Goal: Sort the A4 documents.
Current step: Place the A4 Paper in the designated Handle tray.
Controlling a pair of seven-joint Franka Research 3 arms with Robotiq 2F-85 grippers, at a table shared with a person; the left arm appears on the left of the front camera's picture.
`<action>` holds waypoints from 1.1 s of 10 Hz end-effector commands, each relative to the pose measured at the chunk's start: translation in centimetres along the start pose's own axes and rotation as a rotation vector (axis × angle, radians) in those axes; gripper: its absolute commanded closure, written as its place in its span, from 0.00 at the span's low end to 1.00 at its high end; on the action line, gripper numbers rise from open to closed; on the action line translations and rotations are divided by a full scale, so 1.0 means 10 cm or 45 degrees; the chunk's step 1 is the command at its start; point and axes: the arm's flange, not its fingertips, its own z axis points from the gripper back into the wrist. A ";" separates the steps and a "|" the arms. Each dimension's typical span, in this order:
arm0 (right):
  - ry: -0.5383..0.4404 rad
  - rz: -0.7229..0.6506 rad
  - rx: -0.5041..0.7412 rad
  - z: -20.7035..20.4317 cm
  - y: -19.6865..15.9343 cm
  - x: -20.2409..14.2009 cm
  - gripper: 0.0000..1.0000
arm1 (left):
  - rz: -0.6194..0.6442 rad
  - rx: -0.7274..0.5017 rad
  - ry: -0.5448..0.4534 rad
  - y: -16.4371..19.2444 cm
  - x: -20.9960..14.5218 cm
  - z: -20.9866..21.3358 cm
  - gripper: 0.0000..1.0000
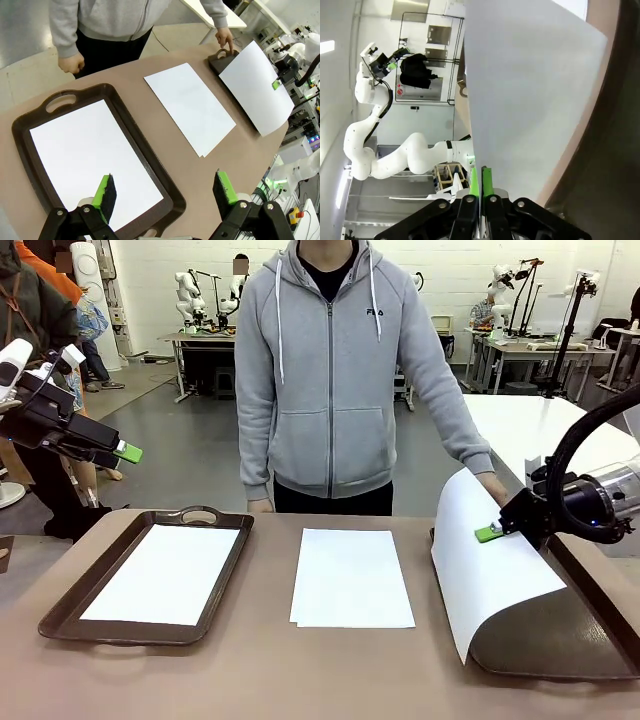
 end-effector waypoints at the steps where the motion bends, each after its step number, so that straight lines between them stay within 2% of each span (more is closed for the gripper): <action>1: -0.007 0.042 0.056 0.11 -0.19 0.08 0.99 | 0.007 0.000 -0.011 0.00 0.00 -0.01 0.00; 2: -0.064 0.025 0.026 0.19 -0.35 0.05 0.99 | 0.007 0.000 -0.011 0.00 0.00 -0.01 0.00; 5: -0.111 -0.007 -0.096 0.38 -0.51 -0.05 0.99 | 0.007 0.000 -0.011 0.00 0.00 -0.01 0.00; 7: -0.138 -0.021 -0.231 0.50 -0.51 -0.10 0.99 | 0.007 0.000 -0.011 0.00 0.00 -0.01 0.00; 11: -0.101 -0.165 -0.572 0.66 -0.65 -0.14 0.99 | 0.007 0.000 -0.011 0.00 0.00 -0.01 0.00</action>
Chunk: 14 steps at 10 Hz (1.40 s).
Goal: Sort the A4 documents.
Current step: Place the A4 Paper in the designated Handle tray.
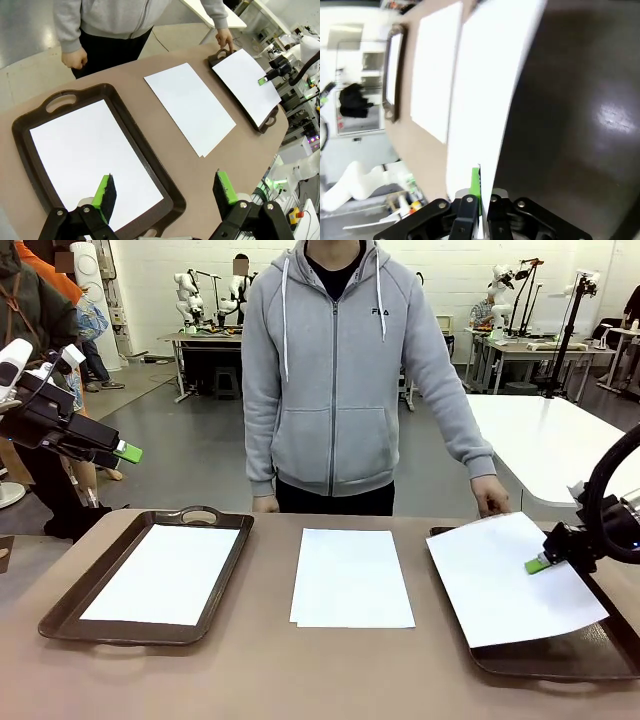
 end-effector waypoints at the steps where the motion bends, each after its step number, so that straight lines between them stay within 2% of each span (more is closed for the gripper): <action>1: 0.047 -0.058 -0.143 -0.01 0.04 -0.04 0.99 | 0.007 0.000 -0.011 0.00 0.00 -0.01 0.00; 3: 0.045 -0.064 -0.255 0.04 -0.01 0.01 0.99 | 0.007 0.000 -0.011 0.00 0.00 -0.01 0.00; 5: 0.025 -0.077 -0.278 0.01 -0.03 0.07 0.99 | 0.007 0.000 -0.011 0.00 0.00 -0.01 0.00; 14: -0.051 -0.199 -0.231 -0.14 -0.10 0.06 0.99 | 0.007 0.000 -0.011 0.00 0.00 -0.01 0.00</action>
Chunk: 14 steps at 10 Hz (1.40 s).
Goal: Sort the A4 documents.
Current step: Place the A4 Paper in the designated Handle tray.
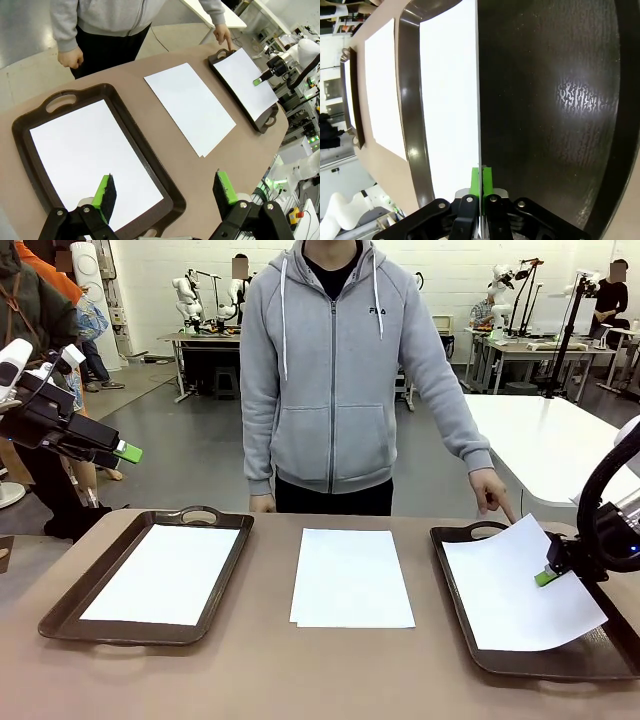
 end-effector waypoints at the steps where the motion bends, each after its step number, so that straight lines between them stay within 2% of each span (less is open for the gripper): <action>1: -0.021 -0.032 -0.012 -0.07 0.04 0.02 0.99 | 0.007 0.000 -0.011 0.00 0.00 -0.01 0.00; 2: -0.023 -0.030 -0.022 -0.04 0.06 0.04 0.99 | 0.007 0.000 -0.011 0.00 0.00 -0.01 0.00; 3: -0.017 -0.027 -0.040 -0.02 0.08 0.05 0.80 | 0.007 0.000 -0.011 0.00 0.00 -0.01 0.00; 4: -0.010 -0.022 -0.052 0.00 0.09 0.06 0.80 | 0.007 0.000 -0.011 0.00 0.00 -0.01 0.00; 5: -0.004 -0.020 -0.060 0.01 0.10 0.06 0.61 | 0.007 0.000 -0.011 0.00 0.00 -0.01 0.00; 6: -0.006 -0.028 -0.069 0.02 0.10 0.06 0.77 | 0.007 0.000 -0.011 0.00 0.00 -0.01 0.00; 7: -0.011 -0.033 -0.082 0.05 0.11 0.05 0.42 | 0.007 0.000 -0.011 0.00 0.00 -0.01 0.00; 8: -0.012 -0.038 -0.107 0.10 0.11 0.04 0.58 | 0.007 0.000 -0.011 0.00 0.00 -0.01 0.00; 9: -0.017 -0.041 -0.138 0.15 0.10 0.02 0.22 | 0.007 0.000 -0.011 0.00 0.00 -0.01 0.00; 10: -0.019 -0.044 -0.167 0.20 0.08 -0.01 0.38 | 0.007 0.000 -0.011 0.00 0.00 -0.01 0.00; 11: -0.026 -0.047 -0.184 0.27 0.07 -0.05 0.03 | 0.007 0.000 -0.011 0.00 0.00 -0.01 0.00; 12: -0.031 -0.047 -0.194 0.32 0.07 -0.09 0.19 | 0.007 0.000 -0.011 0.00 0.00 -0.01 0.00; 13: -0.044 -0.047 -0.197 0.37 0.08 -0.12 0.00 | 0.007 0.000 -0.011 0.00 0.00 -0.01 0.00; 14: -0.053 -0.048 -0.204 0.41 0.08 -0.15 0.00 | 0.007 0.000 -0.011 0.00 0.00 -0.01 0.00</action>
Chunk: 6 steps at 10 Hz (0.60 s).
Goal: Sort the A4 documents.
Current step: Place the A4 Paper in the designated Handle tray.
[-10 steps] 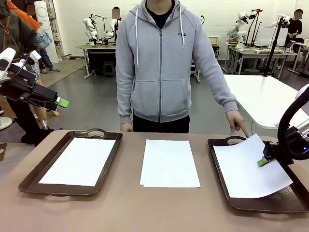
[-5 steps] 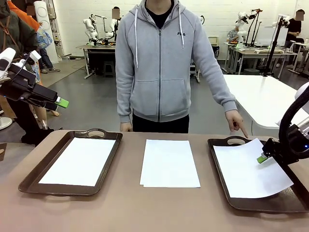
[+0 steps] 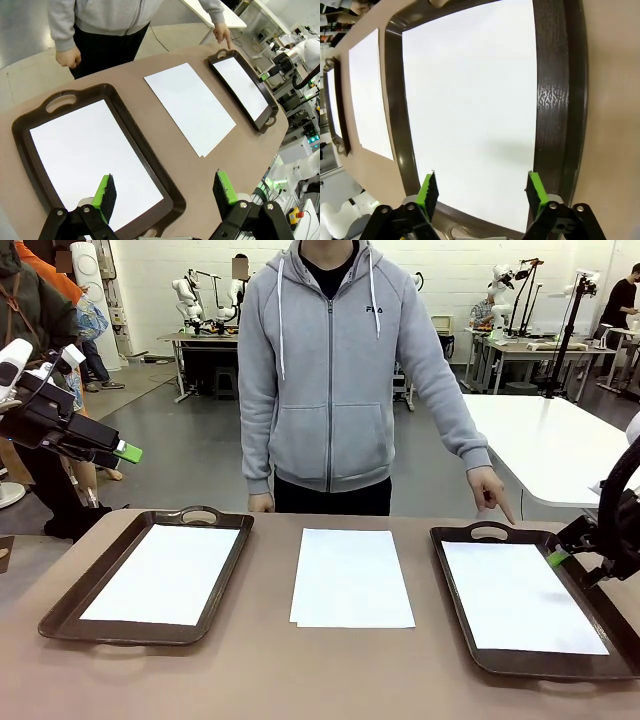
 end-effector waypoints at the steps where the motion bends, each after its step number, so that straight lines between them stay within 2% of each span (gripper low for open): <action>1: -0.016 -0.028 -0.040 0.03 0.02 -0.11 0.00 | 0.007 0.000 -0.011 0.00 0.00 -0.01 0.00; 3: -0.031 -0.019 -0.066 -0.02 0.07 -0.14 0.00 | 0.007 0.000 -0.011 0.00 0.00 -0.01 0.00; 4: -0.010 -0.003 -0.001 0.04 0.01 -0.06 0.00 | 0.007 0.000 -0.011 0.00 0.00 -0.01 0.00; 6: -0.010 -0.003 -0.001 0.04 0.01 -0.06 0.00 | 0.007 0.000 -0.011 0.00 0.00 -0.01 0.00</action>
